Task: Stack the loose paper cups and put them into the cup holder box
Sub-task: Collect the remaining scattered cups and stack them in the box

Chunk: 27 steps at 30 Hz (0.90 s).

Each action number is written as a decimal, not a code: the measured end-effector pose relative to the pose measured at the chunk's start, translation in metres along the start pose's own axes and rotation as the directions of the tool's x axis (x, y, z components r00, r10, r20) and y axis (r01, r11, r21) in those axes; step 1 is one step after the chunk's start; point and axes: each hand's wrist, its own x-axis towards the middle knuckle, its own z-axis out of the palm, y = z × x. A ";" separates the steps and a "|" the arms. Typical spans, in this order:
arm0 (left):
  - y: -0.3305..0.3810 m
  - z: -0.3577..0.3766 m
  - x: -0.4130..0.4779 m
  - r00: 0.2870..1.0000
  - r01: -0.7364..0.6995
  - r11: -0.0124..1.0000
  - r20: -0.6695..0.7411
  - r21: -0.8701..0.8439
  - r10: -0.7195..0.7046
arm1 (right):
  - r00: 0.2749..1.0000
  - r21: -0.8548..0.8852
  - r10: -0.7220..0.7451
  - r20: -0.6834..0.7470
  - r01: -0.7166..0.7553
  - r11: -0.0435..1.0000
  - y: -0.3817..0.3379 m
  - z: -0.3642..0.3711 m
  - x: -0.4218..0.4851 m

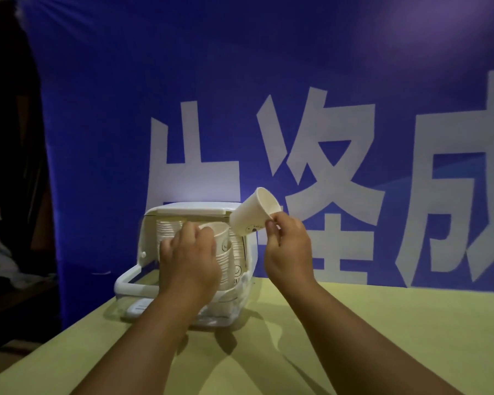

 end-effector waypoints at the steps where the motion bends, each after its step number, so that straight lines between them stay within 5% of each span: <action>1: -0.001 0.004 -0.001 0.999 -0.009 1.000 0.032 0.017 0.009 | 1.000 0.008 0.002 -0.014 -0.002 1.000 0.000 -0.001 0.001; 5: 0.003 0.016 -0.008 0.977 0.046 0.984 0.214 -0.173 -0.009 | 0.998 0.018 -0.057 -0.028 0.058 0.998 -0.006 0.000 0.002; 12: -0.001 0.022 -0.011 0.985 0.163 0.876 0.131 -0.454 -0.115 | 0.962 -0.235 -0.204 0.179 0.244 0.941 -0.013 0.007 -0.003; 19: -0.001 0.025 -0.012 0.999 -0.008 0.938 0.032 -0.347 0.021 | 0.932 -0.204 -0.163 0.323 0.237 0.950 -0.020 0.014 -0.006; 22: -0.003 0.031 -0.011 0.997 0.062 0.949 0.065 -0.308 -0.044 | 0.930 -0.080 -0.060 0.363 0.095 0.992 -0.018 0.017 -0.009; 27: -0.008 0.030 -0.008 0.978 0.170 0.937 0.165 -0.306 -0.124 | 0.815 -0.281 -0.007 0.580 0.208 0.937 -0.003 0.020 -0.018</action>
